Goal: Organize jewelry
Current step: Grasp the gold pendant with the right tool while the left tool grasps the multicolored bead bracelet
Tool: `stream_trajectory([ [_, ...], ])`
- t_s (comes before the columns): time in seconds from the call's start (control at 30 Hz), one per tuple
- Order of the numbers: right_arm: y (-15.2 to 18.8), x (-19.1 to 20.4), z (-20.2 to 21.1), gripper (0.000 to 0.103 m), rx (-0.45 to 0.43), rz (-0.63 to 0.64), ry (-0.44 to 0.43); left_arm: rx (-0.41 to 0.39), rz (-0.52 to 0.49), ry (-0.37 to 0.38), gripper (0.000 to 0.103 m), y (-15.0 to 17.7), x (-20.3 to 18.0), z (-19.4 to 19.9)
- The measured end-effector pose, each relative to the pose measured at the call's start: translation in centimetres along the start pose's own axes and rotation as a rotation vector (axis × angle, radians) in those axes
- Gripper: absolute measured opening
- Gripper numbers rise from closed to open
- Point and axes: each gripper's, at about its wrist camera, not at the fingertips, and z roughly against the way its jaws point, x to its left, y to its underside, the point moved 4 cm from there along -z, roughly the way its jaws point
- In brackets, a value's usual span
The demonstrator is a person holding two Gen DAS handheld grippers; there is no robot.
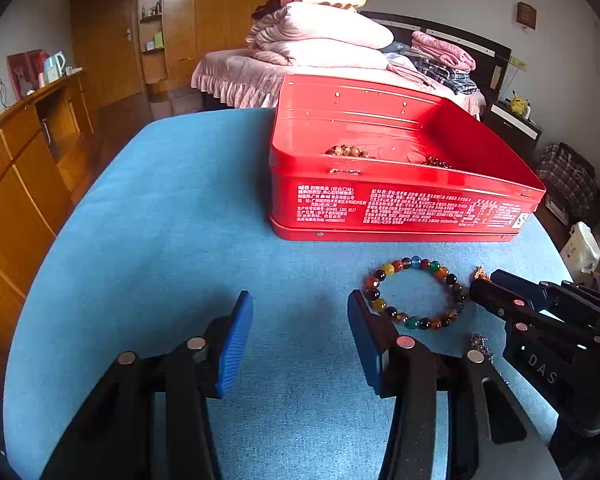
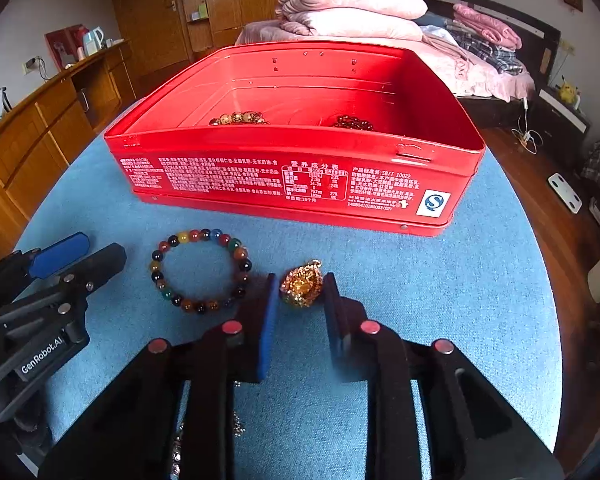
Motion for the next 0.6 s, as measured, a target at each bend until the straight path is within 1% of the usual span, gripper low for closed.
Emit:
stream_trajectory([
  [0.07,0.2,-0.3,0.1,0.021,0.001,-0.013,-0.008,0.000,-0.004,0.005,0.049,-0.1,-0.1,0.0],
  [0.23,0.4,-1.5,0.7,0.021,-0.001,-0.041,0.003,0.000,-0.018,0.023,0.049,-0.1,-1.0,0.3],
  [0.4,0.9,-2.6,1.1,0.021,0.000,-0.066,0.008,-0.004,-0.039,0.048,0.049,-0.3,-2.6,0.5],
  [0.6,1.1,-4.3,1.8,0.021,-0.010,-0.090,0.015,0.011,-0.070,0.083,0.049,-0.6,-5.0,0.0],
])
